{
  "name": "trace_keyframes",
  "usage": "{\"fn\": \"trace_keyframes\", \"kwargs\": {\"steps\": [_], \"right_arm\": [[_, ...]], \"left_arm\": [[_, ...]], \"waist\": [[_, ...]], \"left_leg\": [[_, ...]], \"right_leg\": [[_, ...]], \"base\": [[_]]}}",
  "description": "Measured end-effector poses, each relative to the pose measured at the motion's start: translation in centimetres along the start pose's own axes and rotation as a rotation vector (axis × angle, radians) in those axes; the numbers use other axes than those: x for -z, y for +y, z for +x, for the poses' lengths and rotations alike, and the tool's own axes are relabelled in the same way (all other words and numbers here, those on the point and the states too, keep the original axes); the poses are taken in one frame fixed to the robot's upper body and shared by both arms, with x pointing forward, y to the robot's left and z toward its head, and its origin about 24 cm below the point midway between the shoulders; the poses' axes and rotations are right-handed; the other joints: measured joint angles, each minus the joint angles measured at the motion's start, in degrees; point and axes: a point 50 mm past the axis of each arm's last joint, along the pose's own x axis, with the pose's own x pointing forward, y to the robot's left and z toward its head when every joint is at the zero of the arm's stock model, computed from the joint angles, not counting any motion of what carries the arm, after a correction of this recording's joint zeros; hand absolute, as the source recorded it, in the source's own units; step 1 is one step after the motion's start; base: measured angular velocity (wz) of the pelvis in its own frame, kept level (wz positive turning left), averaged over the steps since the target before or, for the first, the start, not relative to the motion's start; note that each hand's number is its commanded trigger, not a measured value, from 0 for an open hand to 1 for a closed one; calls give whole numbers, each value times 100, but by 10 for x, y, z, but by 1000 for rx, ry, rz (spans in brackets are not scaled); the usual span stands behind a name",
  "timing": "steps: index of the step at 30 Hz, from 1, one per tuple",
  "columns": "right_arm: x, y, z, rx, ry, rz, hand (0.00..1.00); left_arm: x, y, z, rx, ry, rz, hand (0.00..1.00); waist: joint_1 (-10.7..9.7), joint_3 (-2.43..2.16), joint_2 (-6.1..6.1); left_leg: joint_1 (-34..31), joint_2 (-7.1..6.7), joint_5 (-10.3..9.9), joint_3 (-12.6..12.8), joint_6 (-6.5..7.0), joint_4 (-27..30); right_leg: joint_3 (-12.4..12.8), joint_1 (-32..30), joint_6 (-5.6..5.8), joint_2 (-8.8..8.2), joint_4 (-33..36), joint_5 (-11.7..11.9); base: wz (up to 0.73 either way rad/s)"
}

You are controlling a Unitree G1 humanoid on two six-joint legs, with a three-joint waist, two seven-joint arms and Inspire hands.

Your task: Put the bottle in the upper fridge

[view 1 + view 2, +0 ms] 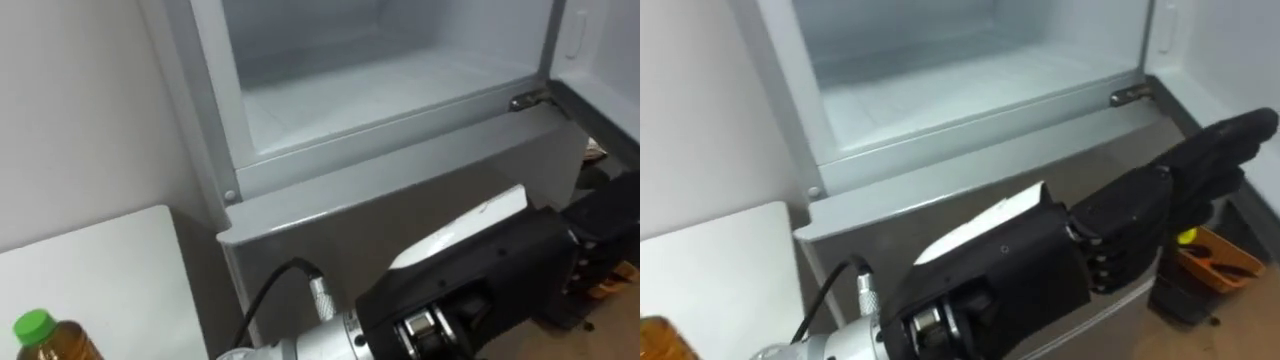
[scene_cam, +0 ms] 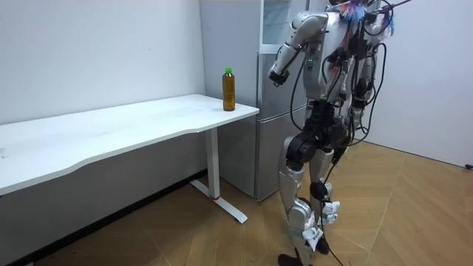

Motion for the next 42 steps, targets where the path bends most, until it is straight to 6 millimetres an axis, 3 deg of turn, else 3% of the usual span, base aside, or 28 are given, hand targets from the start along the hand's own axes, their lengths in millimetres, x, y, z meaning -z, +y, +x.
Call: {"fn": "trace_keyframes", "kwargs": {"steps": [4, 10, 12, 24, 26, 37, 42], "right_arm": [[1, 0, 0, 3, 4, -1, 0], [5, 0, 0, 9, 16, -22, 0], [4, 2, 0, 5, 8, -32, 0], [9, 9, 0, 34, 3, -77, 0], [10, 10, 0, 38, -1, -87, 0], [29, 5, -6, 68, -1, -39, 0], [31, 7, -8, 61, -36, -12, 0]], "left_arm": [[-3, 7, -3, -32, 5, 46, 0], [-9, 18, -12, -131, 6, 103, 0], [-13, 20, -20, -170, -1, 125, 0], [-33, 34, -56, -441, -27, 270, 0], [-42, 38, -61, -499, -51, 340, 0], [-89, 52, -109, -845, -144, 661, 0], [-102, 56, -133, -1012, -157, 753, 0]], "waist": [[71, -18, -13], [350, -53, -59], [380, -72, -80], [784, -88, -121], [829, -96, -140], [1235, -107, -184], [1466, -149, -171]], "left_leg": [[0, -47, 52, -234, -4, -8], [5, -77, 69, -485, 0, -9], [20, -79, 72, -528, -2, -9], [110, -176, 103, -779, 40, -7], [106, -201, 114, -845, 56, -6], [187, -286, 121, -1065, 68, -30], [221, -345, 132, -1147, 86, -28]], "right_leg": [[-248, 116, -5, -63, -19, -24], [-458, 265, -1, -86, -99, -26], [-468, 292, -1, -83, -97, -26], [-505, 470, 54, -141, -95, -70], [-624, 488, 67, -175, -90, -78], [-645, 669, 132, -224, -103, -146], [-621, 708, 156, -269, -73, -194]], "base": [[34], [22], [10], [7], [19], [9], [11]]}}
